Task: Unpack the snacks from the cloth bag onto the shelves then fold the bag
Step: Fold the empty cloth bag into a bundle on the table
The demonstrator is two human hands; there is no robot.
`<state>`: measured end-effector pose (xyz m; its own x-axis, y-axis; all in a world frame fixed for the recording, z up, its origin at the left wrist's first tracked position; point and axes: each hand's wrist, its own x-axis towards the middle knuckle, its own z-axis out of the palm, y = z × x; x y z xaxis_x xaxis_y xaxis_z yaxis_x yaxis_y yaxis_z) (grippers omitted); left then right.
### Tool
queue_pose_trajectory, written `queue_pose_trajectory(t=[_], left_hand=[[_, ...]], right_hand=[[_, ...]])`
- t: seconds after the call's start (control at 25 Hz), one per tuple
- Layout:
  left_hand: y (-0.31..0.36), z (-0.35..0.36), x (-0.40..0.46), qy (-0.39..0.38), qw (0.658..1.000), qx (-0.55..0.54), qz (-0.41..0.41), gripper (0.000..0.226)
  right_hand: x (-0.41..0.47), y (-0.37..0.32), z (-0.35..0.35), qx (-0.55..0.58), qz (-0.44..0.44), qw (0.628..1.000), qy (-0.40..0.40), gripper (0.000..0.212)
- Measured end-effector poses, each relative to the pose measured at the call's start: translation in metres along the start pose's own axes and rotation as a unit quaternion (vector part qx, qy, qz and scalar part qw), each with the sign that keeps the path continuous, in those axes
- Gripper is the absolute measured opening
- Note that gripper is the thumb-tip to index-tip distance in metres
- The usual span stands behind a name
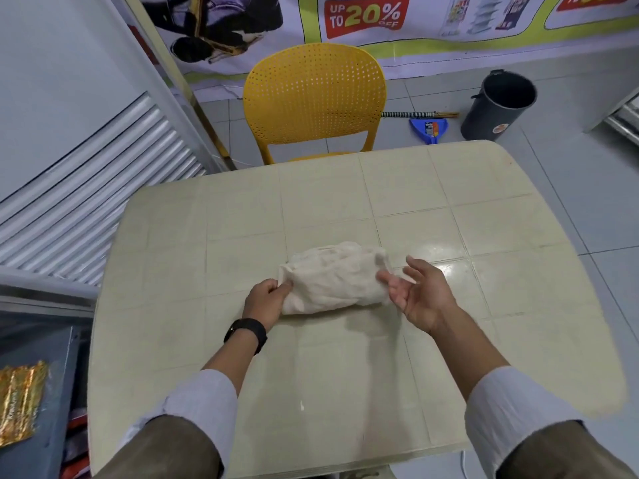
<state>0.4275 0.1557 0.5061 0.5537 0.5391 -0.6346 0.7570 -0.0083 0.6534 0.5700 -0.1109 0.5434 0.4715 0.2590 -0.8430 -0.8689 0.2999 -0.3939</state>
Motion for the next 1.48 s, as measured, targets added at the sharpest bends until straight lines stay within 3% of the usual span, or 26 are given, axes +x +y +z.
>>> queue_pose_trajectory(t=[0.04,0.08,0.12,0.2,0.24,0.36,0.44,0.52,0.64,0.8,0.88,1.0,1.08,1.16,1.24,1.36,1.4,1.48], left_hand=[[0.004,0.004,0.006,-0.004,0.999,-0.023,-0.048,0.042],[0.006,0.008,0.011,-0.006,0.995,-0.042,-0.088,0.043],[0.008,0.013,0.013,0.001,0.992,-0.060,-0.113,0.042],[0.006,0.022,0.016,0.039,0.989,-0.066,-0.127,0.044],[0.003,0.024,0.017,0.063,0.988,-0.056,-0.128,0.046],[-0.004,0.023,0.024,0.111,0.985,-0.029,-0.131,0.045],[-0.001,0.016,0.023,0.075,0.988,-0.042,-0.131,0.038],[0.009,0.013,0.015,0.028,0.991,-0.062,-0.119,0.025],[0.036,0.032,-0.010,-0.023,1.000,-0.019,-0.011,0.016],[0.086,0.108,-0.041,-0.111,0.985,0.052,0.117,0.029],[0.100,0.156,-0.057,-0.122,0.978,0.069,0.153,0.034],[0.082,0.201,-0.076,-0.116,0.988,0.063,0.084,0.052],[0.052,0.210,-0.092,-0.077,0.995,0.056,0.018,0.078],[0.022,0.212,-0.112,0.003,1.000,-0.019,-0.020,0.091],[-0.005,0.219,-0.133,0.063,0.992,-0.083,-0.068,0.087],[-0.028,0.246,-0.163,-0.009,0.978,-0.164,-0.132,0.052],[-0.028,0.253,-0.168,-0.032,0.980,-0.163,-0.111,0.036],[-0.017,0.258,-0.164,-0.036,0.992,-0.110,-0.045,0.029]], right_hand=[[0.005,0.006,0.004,-0.061,-0.108,0.992,0.033,0.057],[0.012,0.014,0.007,-0.191,-0.226,0.953,0.071,0.067],[0.017,0.025,0.011,-0.365,-0.314,0.871,0.098,0.075],[0.035,0.040,0.018,-0.631,-0.362,0.674,0.129,0.081],[0.047,0.042,0.023,-0.678,-0.335,0.639,0.140,0.080],[0.072,0.039,0.035,-0.675,-0.231,0.689,0.130,0.079],[0.073,0.037,0.034,-0.660,-0.183,0.719,0.113,0.079],[0.057,0.033,0.025,-0.606,-0.148,0.773,0.110,0.062],[0.004,0.036,-0.029,-0.450,-0.146,0.872,0.125,0.028],[-0.070,0.047,-0.121,-0.284,-0.155,0.928,0.183,0.035],[-0.087,0.050,-0.160,-0.266,-0.143,0.929,0.213,0.036],[-0.086,0.056,-0.191,-0.327,-0.094,0.917,0.208,0.044],[-0.084,0.054,-0.202,-0.408,-0.086,0.880,0.227,0.067],[-0.080,0.043,-0.209,-0.502,-0.136,0.810,0.272,0.086],[-0.071,0.028,-0.208,-0.527,-0.209,0.794,0.218,0.091],[-0.057,0.016,-0.196,-0.595,-0.228,0.769,0.040,0.083],[-0.051,0.016,-0.195,-0.613,-0.234,0.755,0.019,0.076],[-0.044,0.018,-0.198,-0.593,-0.259,0.761,0.048,0.061]])
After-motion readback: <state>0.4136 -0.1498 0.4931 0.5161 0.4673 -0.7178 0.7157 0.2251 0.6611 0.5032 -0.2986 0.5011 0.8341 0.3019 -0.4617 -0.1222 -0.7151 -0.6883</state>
